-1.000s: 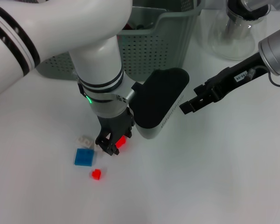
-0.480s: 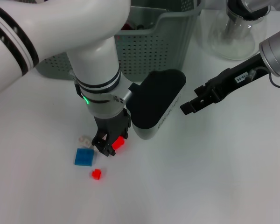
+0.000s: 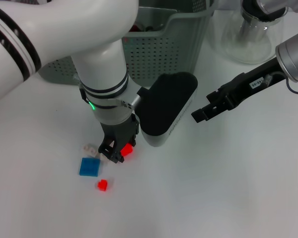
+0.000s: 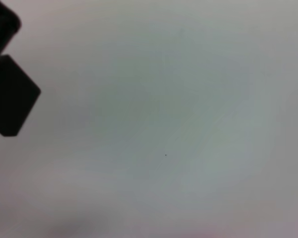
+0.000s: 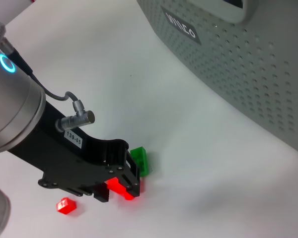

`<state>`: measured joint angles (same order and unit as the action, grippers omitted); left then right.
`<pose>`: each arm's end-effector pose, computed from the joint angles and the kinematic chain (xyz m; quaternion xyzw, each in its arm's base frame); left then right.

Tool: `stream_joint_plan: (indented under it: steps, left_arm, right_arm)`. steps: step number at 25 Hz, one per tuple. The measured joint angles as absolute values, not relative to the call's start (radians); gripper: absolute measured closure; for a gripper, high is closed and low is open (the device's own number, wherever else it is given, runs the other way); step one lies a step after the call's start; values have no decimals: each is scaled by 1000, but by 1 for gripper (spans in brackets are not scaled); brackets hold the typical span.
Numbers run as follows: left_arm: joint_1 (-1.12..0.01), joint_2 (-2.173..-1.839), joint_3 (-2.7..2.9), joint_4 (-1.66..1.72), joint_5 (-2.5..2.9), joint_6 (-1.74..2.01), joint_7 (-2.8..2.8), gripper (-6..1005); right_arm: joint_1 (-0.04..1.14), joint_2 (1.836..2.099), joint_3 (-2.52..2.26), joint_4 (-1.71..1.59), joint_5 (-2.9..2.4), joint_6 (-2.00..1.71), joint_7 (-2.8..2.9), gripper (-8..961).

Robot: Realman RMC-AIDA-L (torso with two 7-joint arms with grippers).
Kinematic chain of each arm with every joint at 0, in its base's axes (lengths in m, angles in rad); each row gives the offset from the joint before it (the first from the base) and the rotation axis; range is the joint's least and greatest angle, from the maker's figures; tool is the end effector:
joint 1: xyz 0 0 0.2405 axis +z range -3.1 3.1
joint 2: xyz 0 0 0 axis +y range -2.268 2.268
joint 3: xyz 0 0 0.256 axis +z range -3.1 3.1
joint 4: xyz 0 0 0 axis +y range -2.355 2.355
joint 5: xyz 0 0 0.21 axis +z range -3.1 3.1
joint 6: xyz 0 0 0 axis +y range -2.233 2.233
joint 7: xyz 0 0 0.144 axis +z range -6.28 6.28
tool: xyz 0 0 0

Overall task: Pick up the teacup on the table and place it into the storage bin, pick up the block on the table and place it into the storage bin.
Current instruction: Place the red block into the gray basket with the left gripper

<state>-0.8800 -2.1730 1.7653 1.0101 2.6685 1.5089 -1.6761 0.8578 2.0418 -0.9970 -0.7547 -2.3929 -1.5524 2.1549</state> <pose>-0.1421 0.3327 -0.1035 0.8988 -0.2549 -0.3460 0.0865 0.1843 0.3829 -0.0188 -0.9411 0.3346 -0.0447 0.0209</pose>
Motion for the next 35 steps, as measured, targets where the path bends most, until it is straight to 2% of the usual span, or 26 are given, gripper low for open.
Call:
stream_joint_plan:
  steps: [12, 20, 21, 26, 28, 31, 35]
  left_arm:
    - [-790, -2174, 1452, 1367, 2506, 1809, -1796, 583]
    - [-783, -2156, 952, 1509, 2367, 1707, -2172, 572]
    - [-792, -2145, 923, 1513, 2371, 1686, -2208, 570]
    - [-844, -2044, 907, 1382, 2400, 1488, -2321, 563]
    - [-873, -2021, 910, 1306, 2450, 1408, -2357, 560]
    - [-942, -1998, 911, 1180, 2597, 1308, -2418, 556]
    - [-1025, -1992, 908, 1037, 2747, 1259, -2463, 551]
  right_arm:
    - [851, 2034, -997, -762, -2393, -1555, 2150, 25]
    - [851, 2029, -997, -763, -2393, -1559, 2150, 25]
    - [851, 2028, -997, -764, -2393, -1561, 2151, 25]
    - [851, 2026, -997, -764, -2394, -1560, 2147, 26]
    - [851, 2025, -997, -764, -2394, -1562, 2143, 26]
    - [851, 2022, -997, -764, -2394, -1562, 2141, 26]
    - [852, 2020, -1000, -764, -2398, -1563, 2141, 26]
